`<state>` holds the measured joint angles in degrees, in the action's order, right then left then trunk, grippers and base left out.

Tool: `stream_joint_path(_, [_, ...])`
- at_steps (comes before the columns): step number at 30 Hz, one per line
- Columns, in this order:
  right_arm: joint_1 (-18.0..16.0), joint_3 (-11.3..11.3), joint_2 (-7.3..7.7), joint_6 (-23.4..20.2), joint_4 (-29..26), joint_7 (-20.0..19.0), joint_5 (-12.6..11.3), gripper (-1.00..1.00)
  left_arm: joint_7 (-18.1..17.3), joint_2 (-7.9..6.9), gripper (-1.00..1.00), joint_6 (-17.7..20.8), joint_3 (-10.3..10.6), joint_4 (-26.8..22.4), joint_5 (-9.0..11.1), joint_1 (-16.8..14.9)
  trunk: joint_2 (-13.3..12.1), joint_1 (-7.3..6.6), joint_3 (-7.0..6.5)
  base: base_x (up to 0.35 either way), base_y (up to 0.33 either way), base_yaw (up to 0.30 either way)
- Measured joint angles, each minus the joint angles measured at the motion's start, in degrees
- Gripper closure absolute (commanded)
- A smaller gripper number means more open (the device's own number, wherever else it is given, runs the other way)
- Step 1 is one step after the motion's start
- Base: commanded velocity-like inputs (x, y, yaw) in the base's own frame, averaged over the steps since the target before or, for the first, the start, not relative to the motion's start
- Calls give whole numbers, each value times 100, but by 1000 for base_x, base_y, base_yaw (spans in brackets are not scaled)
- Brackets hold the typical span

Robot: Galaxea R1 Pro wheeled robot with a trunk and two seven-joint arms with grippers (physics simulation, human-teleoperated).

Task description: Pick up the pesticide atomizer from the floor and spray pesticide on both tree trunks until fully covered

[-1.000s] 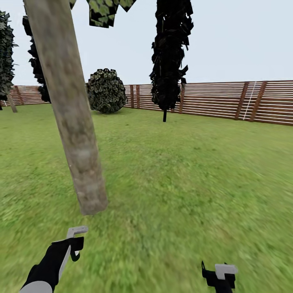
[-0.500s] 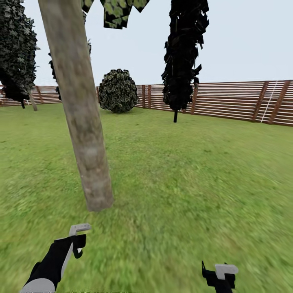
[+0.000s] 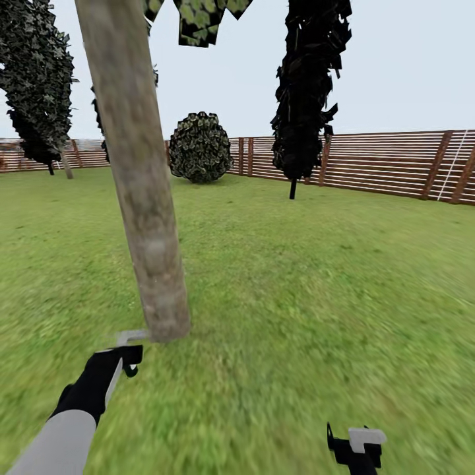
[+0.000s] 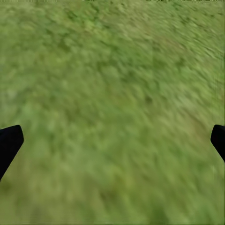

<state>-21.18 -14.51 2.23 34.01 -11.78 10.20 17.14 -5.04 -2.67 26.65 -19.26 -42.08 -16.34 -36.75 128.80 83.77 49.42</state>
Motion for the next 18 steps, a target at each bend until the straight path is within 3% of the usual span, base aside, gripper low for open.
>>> stream_joint_path(3, [0,0,-2,0,0,0,0,-100,2,50,100,26,238,-2,-13,-11,0,0,0,329,-18,0])
stream_joint_path(11, [0,1,-2,0,1,0,1,-100,3,-12,100,24,241,0,-13,-8,0,0,0,286,-130,0])
stream_joint_path(13, [0,1,0,0,2,0,0,-100,10,-79,100,12,224,-2,-21,-8,0,0,0,121,-73,0])
stream_joint_path(16, [0,1,-3,0,2,0,1,-100,12,-303,100,0,208,2,-29,-8,0,0,0,32,-19,0])
stream_joint_path(18, [0,0,-3,0,7,0,0,-100,10,-338,100,-15,228,5,17,9,0,0,0,4,-2,0])
